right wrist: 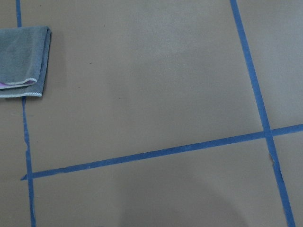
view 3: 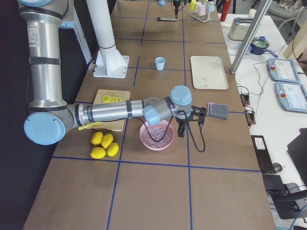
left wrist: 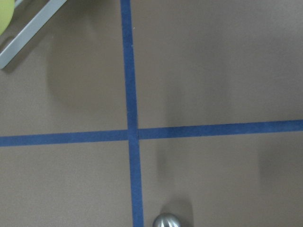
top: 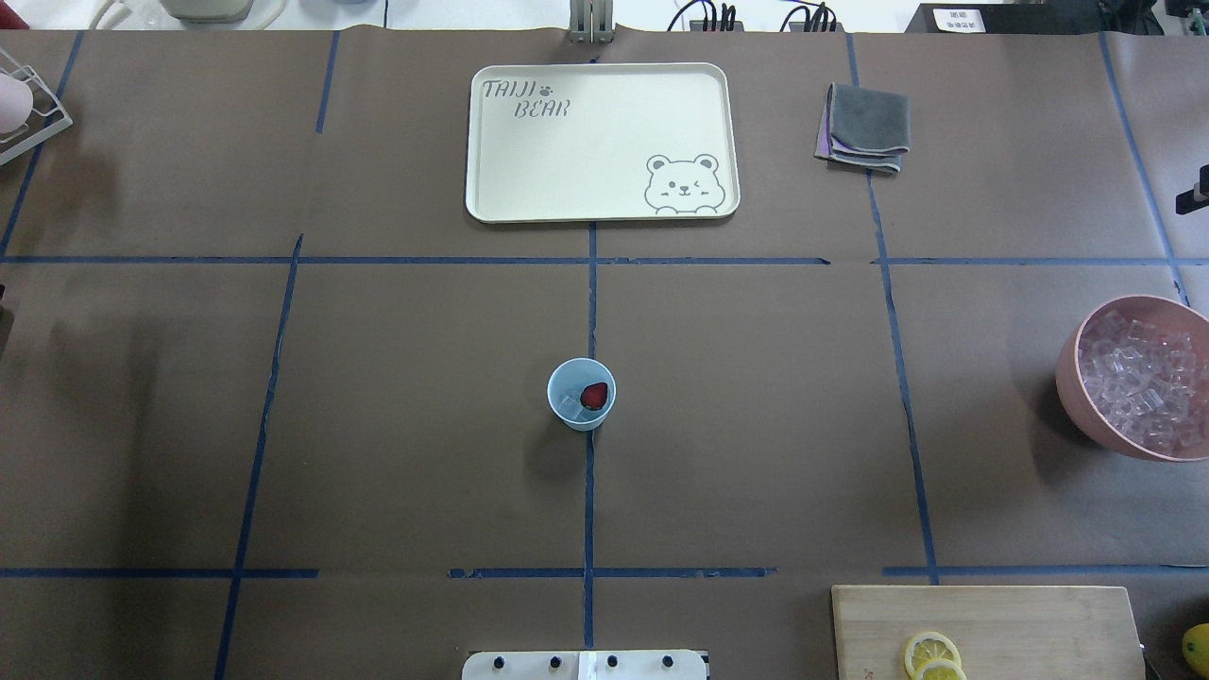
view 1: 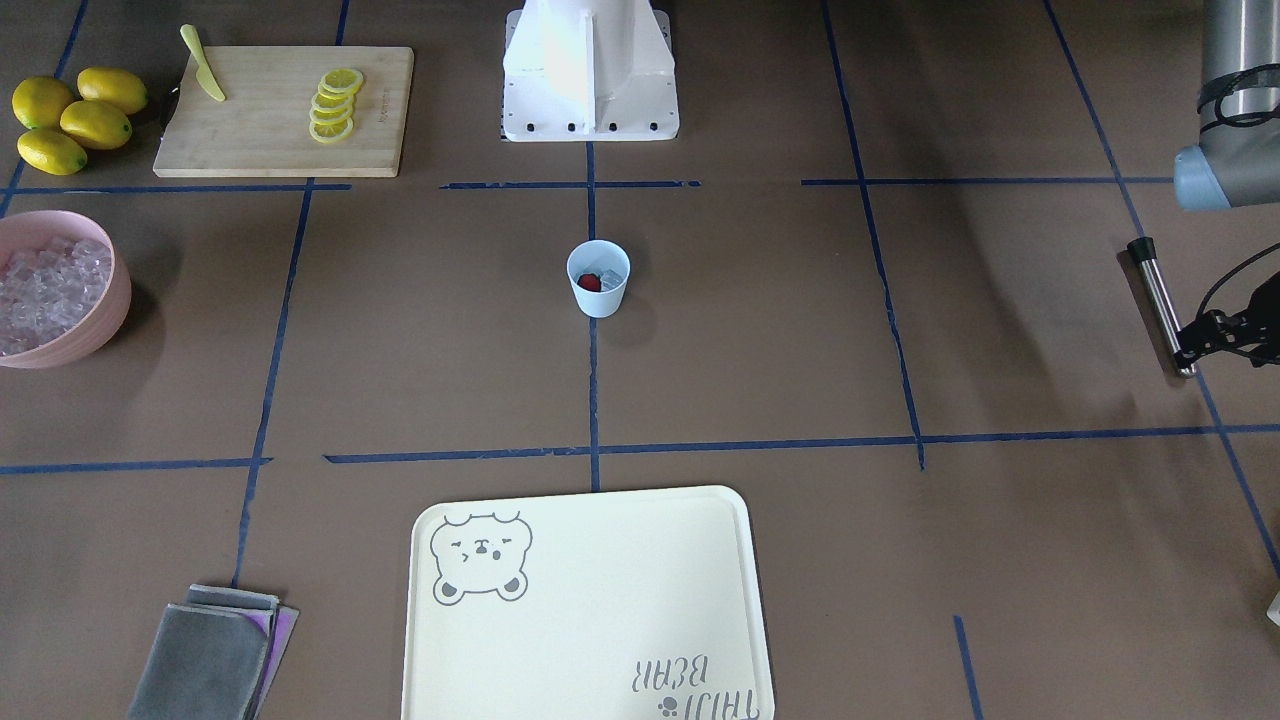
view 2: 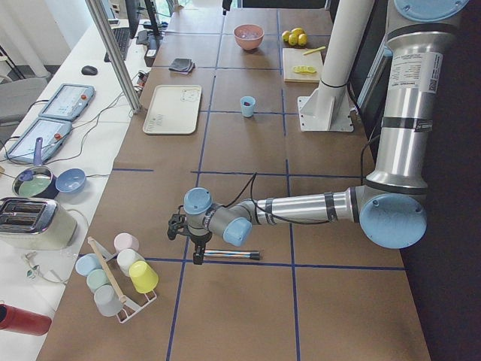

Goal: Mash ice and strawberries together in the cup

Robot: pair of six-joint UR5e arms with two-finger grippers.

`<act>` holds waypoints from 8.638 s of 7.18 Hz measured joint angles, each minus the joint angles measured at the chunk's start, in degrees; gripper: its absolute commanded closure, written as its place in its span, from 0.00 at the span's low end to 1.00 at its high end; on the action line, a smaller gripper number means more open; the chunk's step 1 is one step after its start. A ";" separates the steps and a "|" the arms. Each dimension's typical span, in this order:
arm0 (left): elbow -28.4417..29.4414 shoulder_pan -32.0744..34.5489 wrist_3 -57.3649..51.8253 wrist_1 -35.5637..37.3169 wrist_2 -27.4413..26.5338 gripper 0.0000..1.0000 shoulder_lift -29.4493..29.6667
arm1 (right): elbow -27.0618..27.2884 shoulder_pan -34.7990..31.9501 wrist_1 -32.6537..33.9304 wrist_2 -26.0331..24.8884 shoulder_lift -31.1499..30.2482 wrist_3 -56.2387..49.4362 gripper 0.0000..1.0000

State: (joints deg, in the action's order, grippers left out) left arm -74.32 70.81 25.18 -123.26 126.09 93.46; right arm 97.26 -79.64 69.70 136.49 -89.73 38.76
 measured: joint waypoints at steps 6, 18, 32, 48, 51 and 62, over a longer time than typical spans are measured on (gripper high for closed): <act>1.50 -0.71 2.05 -0.67 1.84 0.00 -0.12 | -0.17 0.44 0.00 0.01 -0.09 -0.07 0.00; -11.74 -2.54 6.19 -2.44 16.77 1.00 5.41 | 0.62 0.54 0.00 0.42 0.10 1.19 0.00; -19.37 -45.96 -1.65 -53.97 -37.78 0.98 27.00 | 0.04 1.01 0.25 -0.07 2.35 1.50 0.00; -13.78 -46.74 -4.58 -58.40 -41.03 1.00 28.58 | -0.44 1.23 0.09 -0.17 2.33 1.45 0.00; -25.96 -38.65 -3.26 -37.04 -41.02 1.00 27.81 | -1.23 1.47 0.07 -0.15 2.36 1.07 0.00; -18.82 -0.77 4.34 5.41 3.37 0.94 -2.46 | -5.63 1.81 -0.29 -3.75 2.90 0.88 0.00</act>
State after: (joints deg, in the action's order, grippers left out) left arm -93.15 70.04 29.52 -117.85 129.46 91.00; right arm 91.63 -77.82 69.41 132.73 -86.83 39.64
